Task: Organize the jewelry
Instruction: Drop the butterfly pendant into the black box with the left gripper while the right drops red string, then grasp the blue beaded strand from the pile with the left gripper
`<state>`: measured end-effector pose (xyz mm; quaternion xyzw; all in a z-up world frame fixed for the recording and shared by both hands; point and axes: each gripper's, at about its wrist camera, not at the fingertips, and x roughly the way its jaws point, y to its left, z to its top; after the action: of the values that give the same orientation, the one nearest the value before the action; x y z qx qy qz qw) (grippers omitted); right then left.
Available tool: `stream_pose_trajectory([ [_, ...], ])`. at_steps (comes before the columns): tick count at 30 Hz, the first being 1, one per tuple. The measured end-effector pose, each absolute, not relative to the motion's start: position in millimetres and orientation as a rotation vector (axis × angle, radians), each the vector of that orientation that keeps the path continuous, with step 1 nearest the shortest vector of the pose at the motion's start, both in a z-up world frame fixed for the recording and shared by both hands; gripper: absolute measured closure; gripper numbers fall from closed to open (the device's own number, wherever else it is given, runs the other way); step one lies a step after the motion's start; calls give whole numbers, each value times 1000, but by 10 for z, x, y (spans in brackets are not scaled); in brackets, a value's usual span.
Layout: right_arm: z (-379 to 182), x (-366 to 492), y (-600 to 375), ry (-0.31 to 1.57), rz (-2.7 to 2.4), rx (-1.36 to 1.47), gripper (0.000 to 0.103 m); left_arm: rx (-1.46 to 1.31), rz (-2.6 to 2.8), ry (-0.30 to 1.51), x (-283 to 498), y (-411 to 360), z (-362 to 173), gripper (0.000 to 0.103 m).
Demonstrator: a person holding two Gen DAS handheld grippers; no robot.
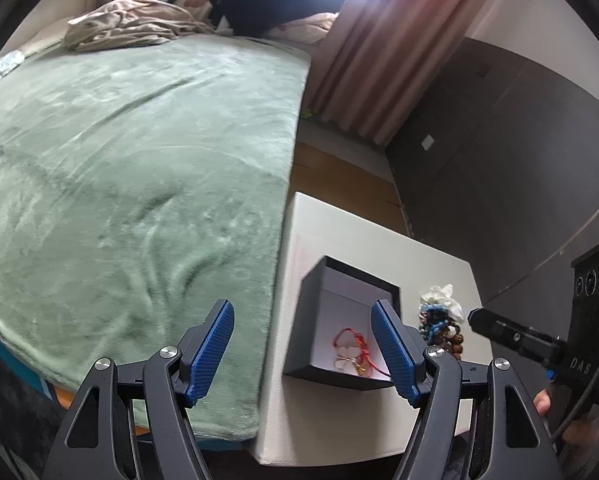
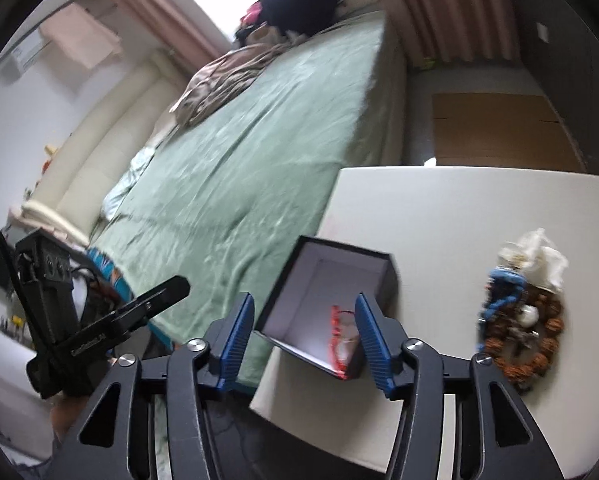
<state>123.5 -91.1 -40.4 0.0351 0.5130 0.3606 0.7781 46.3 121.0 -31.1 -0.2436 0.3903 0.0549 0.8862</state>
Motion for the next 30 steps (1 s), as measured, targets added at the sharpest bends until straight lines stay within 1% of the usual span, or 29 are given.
stream_pose_trajectory([
  [3,-385,1268,-1150,1108,723,106,47,-489,78,816,521,1070,-297,31],
  [7,-344,1280,-1481,1098,645,130,33,-462,26,822,622,847,-277,31],
  [8,-334,1289,-1560,1094,629,139,31,-457,16,825,644,800,-275,31],
  [18,-332,1311,-2194,1080,484,220,31,-400,-105,856,908,262,-264,31],
  [30,-496,1359,-2853,1064,380,324,31,-290,-223,942,1333,-365,-381,32],
])
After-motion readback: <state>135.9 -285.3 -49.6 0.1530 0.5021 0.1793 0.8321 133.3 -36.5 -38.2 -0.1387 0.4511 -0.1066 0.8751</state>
